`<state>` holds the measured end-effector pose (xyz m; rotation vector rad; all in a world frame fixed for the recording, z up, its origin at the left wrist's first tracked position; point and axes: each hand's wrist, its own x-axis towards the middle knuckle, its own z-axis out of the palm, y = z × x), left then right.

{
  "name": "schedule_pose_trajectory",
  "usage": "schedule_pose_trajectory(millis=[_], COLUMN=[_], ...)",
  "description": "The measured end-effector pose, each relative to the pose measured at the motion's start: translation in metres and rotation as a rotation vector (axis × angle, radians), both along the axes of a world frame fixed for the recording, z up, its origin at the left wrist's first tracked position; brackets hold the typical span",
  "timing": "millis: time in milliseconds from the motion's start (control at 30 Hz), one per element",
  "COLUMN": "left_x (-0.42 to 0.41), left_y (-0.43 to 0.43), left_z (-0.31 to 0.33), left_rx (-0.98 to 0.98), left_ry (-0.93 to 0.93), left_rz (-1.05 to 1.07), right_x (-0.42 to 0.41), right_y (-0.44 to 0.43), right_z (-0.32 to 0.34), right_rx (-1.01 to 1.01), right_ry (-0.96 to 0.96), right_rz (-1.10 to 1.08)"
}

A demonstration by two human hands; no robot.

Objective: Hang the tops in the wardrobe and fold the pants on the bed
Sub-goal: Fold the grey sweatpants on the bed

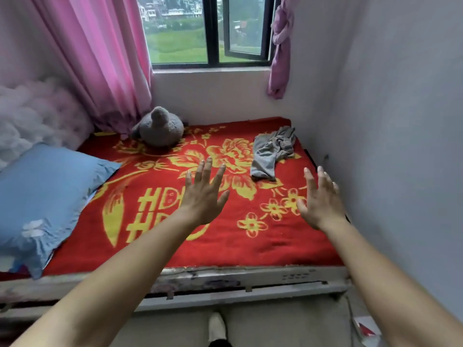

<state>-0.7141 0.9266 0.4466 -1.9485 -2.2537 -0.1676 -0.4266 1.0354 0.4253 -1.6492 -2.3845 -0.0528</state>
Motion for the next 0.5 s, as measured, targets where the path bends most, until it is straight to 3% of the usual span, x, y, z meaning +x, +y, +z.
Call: schedule_pose_trajectory(millis=[233,500], left_x=[-0.045,-0.074], left_y=[0.181,0.37], left_z=[-0.083,-0.155], left_rx=[-0.164,-0.329], left_ry=[-0.119,-0.21], left_rz=[0.036,0.024], right_x=[-0.029,-0.073], right_y=[0.156,0.326], right_z=[-0.064,-0.127], right_rx=[-0.162,-0.367], right_ry=[-0.18,-0.255], right_rz=[-0.071,-0.077])
